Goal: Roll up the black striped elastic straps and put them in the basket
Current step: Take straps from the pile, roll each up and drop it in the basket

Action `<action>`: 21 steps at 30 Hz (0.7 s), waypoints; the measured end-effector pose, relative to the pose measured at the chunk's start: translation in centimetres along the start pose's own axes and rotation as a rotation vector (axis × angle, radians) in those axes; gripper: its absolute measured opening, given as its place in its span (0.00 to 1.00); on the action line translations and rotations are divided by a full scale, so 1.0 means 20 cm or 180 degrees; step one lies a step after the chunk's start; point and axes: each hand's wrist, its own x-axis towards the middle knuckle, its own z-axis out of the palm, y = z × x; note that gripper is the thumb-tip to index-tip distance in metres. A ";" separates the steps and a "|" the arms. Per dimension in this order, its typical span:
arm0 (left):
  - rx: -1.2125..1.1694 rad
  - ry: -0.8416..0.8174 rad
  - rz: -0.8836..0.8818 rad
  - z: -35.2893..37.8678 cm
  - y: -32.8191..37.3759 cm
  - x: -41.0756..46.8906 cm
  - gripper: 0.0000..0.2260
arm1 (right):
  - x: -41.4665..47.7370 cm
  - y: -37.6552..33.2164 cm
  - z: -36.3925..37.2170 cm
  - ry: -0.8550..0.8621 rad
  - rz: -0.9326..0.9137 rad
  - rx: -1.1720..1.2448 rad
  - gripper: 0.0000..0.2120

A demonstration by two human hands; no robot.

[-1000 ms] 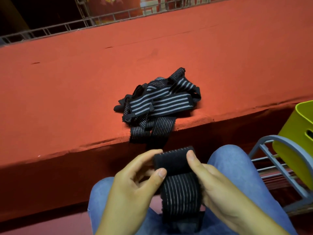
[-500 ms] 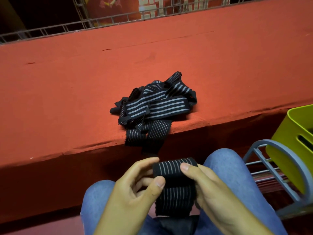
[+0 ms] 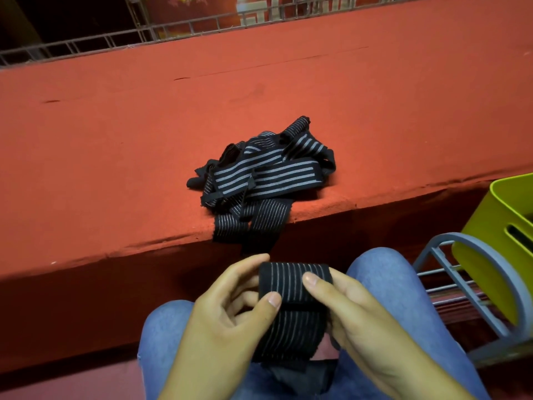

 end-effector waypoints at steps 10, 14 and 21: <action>0.0099 -0.0253 0.0102 0.01 0.06 0.02 0.20 | 0.02 0.01 0.00 0.0212 -0.0480 0.0019 0.12; 0.0119 -0.0310 0.0198 -0.01 0.06 0.05 0.19 | 0.02 0.02 -0.01 0.0160 -0.0488 -0.0024 0.13; 0.0170 -0.0323 0.0333 -0.01 0.06 0.07 0.15 | 0.02 -0.01 -0.02 0.0122 -0.0184 0.0071 0.20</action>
